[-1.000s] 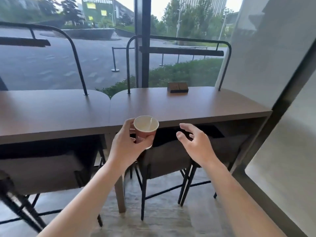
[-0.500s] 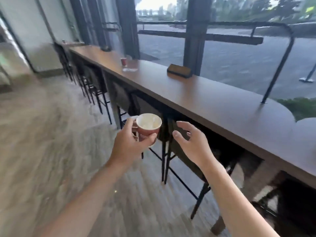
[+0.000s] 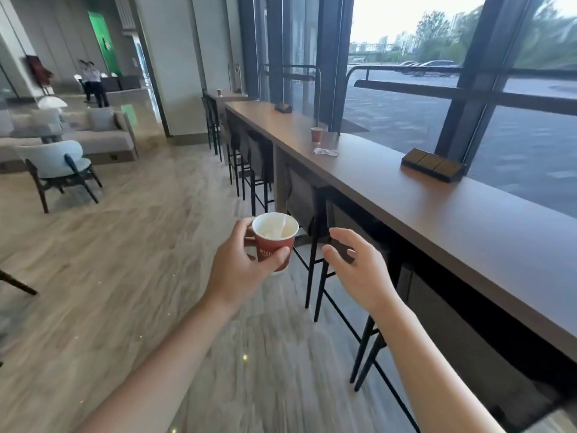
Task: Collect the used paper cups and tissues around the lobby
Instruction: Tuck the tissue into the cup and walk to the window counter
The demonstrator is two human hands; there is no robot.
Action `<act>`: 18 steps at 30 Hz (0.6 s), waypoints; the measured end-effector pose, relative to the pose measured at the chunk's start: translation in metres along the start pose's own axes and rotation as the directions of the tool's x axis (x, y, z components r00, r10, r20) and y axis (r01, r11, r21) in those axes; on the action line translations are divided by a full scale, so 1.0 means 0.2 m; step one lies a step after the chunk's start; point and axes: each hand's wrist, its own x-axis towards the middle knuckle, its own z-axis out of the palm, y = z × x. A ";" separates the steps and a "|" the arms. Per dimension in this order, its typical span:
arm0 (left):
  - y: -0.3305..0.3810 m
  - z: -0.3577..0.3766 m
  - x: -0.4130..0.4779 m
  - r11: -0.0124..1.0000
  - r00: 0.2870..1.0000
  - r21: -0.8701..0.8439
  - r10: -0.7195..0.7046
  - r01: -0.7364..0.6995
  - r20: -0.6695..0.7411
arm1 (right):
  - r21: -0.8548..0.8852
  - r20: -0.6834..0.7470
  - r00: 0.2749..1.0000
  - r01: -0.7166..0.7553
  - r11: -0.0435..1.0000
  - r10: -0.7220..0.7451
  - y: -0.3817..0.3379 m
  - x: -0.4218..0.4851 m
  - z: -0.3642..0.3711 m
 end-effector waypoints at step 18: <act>-0.68 0.66 1.46 0.999 0.994 -0.003 -0.031 0.032 0.109 | -0.031 -0.022 0.997 -0.079 0.996 0.078 0.63 1.55 0.39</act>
